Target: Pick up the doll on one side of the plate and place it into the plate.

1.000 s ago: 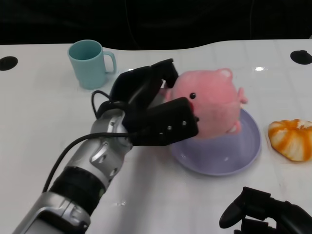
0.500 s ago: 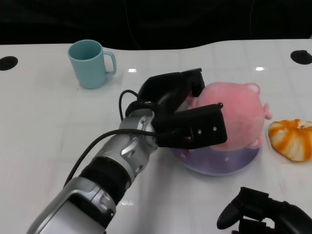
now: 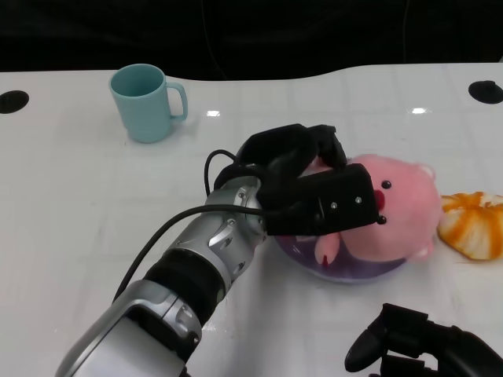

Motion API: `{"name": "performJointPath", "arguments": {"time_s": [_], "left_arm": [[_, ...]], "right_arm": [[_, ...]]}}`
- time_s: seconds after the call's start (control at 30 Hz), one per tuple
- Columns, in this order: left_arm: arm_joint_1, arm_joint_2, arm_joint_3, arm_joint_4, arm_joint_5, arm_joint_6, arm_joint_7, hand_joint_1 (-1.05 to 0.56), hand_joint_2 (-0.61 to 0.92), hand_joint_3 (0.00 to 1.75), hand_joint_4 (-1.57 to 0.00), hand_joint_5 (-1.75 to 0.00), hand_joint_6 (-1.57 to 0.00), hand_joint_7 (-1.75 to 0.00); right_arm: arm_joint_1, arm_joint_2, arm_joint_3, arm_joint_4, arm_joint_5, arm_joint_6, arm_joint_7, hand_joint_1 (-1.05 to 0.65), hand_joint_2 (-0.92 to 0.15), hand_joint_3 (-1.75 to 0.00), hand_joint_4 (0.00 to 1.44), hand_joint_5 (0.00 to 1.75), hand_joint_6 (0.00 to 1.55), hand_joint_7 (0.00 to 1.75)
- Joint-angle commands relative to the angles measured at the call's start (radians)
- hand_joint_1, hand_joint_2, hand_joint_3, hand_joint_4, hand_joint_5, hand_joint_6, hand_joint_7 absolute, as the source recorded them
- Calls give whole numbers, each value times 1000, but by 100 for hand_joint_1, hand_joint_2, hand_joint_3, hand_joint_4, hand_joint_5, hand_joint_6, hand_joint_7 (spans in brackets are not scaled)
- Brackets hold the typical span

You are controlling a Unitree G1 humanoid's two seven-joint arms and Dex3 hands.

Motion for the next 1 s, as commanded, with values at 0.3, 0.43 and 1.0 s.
{"name": "performJointPath", "arguments": {"time_s": [0.3,0.43,1.0], "left_arm": [[-44,92,-144,-91,142,78,-166,-82,92,46,0,-20,-13,-1],[-32,118,-153,-150,153,101,-206,-89,92,52,0,-2,-6,0],[177,305,-55,-578,69,75,-293,-95,92,56,0,0,0,0]], "right_arm": [[-4,-14,-12,-6,4,-2,0,-5,-66,-108,64,175,47,140],[-4,-14,-15,-5,5,-6,0,-4,-66,-109,64,175,47,140],[-15,-15,-24,19,1,-24,7,-4,-66,-108,63,175,46,140]]}}
